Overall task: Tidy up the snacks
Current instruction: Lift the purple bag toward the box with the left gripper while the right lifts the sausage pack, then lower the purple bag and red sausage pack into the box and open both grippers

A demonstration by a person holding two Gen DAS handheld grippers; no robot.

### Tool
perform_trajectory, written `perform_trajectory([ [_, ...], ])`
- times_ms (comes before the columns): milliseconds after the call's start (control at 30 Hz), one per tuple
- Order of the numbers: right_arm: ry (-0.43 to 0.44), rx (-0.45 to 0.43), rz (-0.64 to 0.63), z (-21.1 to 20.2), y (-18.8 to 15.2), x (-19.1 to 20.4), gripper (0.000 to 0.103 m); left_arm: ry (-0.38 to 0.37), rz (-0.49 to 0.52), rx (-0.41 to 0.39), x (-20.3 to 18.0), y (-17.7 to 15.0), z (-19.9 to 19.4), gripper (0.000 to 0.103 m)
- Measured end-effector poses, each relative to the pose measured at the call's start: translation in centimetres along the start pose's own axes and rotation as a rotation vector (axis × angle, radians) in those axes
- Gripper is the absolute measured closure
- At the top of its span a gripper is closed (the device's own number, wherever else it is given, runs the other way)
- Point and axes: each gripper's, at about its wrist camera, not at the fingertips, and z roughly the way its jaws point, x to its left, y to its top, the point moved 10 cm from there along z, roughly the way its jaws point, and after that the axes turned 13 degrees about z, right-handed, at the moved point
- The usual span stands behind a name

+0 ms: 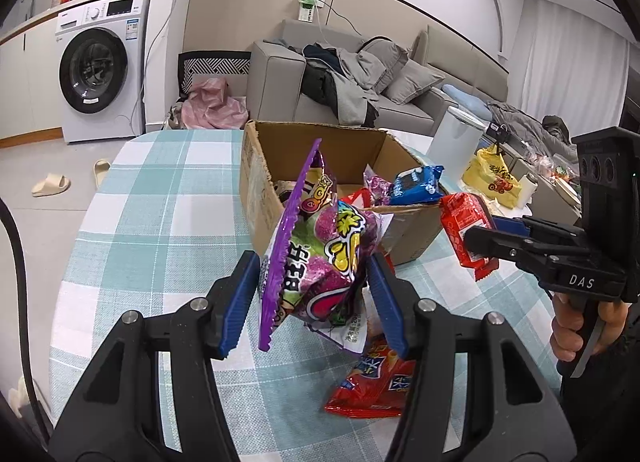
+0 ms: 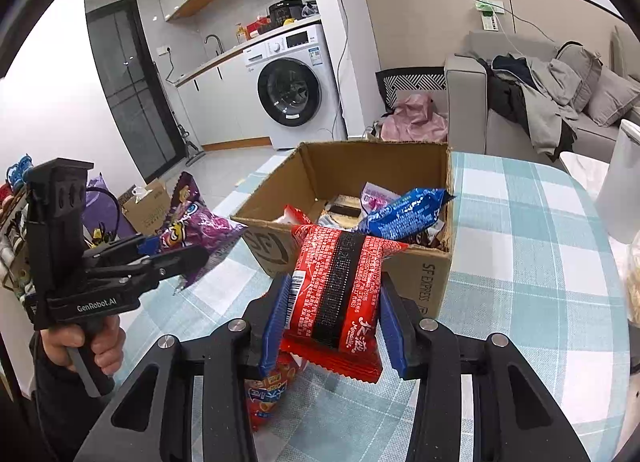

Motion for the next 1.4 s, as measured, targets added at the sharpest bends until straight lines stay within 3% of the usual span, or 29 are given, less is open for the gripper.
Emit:
perform_trajectory([
  [400, 0.012, -0.041, -0.026, -1.2, 0.7, 1.5, 0.060, 0.009, 0.003, -0.043, -0.2, 2.6, -0.4, 0.050],
  [1400, 0.007, -0.083, 0.033, 0.0, 5.2, 1.5, 0.060, 0.037, 0.003, -0.033, -1.2, 6.3, 3.3, 0.050],
])
